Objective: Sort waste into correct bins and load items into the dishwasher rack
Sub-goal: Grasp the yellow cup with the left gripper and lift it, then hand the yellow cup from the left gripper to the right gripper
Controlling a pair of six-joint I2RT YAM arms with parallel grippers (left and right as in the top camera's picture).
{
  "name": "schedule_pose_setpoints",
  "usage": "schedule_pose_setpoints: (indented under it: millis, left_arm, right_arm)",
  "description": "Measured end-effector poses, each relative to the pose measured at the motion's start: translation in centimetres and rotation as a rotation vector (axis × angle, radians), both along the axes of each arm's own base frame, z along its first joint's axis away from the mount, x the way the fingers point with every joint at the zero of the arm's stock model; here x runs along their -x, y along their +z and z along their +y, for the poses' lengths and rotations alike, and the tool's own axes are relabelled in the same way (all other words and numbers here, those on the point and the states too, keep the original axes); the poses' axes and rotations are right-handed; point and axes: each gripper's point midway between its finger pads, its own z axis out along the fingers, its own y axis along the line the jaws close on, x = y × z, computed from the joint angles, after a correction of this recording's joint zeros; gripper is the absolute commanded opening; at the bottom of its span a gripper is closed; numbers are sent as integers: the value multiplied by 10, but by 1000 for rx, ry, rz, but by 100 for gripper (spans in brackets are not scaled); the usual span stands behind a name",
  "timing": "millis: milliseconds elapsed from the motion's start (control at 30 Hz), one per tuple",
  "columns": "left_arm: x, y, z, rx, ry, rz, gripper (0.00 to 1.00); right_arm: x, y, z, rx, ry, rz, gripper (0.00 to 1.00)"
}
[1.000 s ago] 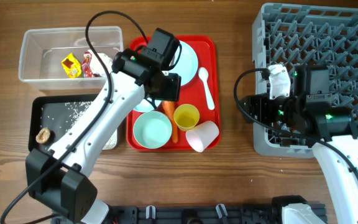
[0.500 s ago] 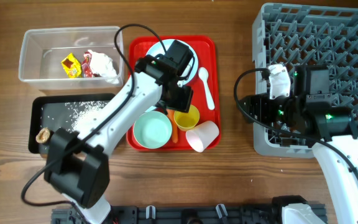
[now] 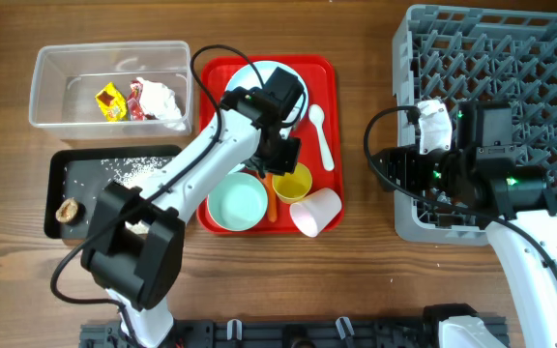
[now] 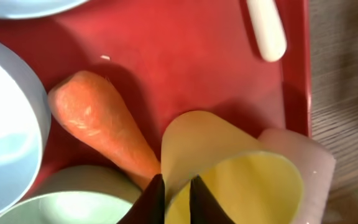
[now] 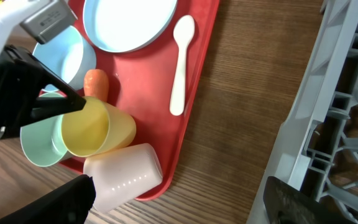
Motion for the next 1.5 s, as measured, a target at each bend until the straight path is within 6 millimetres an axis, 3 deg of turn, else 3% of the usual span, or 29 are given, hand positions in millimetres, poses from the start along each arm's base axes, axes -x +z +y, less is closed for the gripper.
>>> schedule_pose_setpoints:
  millis: [67,433,600,733,833,967,1133,1267,1367,1500]
  left_arm:
    - [2,-7,1,-4,-1,5,4]
    - [-11,-8,3,19,21,-28,4]
    - [-47,31,3,175,87,-72,4]
    - [-51,67,-2,375,96,-60,4]
    - [-54,101,-7,606,84,-19,4]
    - [-66,130,2,807,78,-12,4]
    - [-72,156,15,964,60,-7,4]
    - [-67,172,9,1056,4,4,4]
    - [-64,175,7,1074,-12,9,4]
    - [-57,177,-4,1079,-58,10,4]
  right_arm:
    - [0,0,0,0,0,1,89]
    - [0,0,0,0,0,0,90]
    - [-5,7,7,-38,20,-32,92]
    - [-11,25,27,-146,95,-101,93]
    - [-14,50,49,-273,199,-181,95]
    - [-24,74,57,-379,279,-278,97]
    - [-49,87,63,-575,433,-366,100]
    - [-63,68,74,-764,557,-296,100]
    - [-64,64,75,-817,586,-266,100]
    - [-66,76,79,-820,627,-313,100]
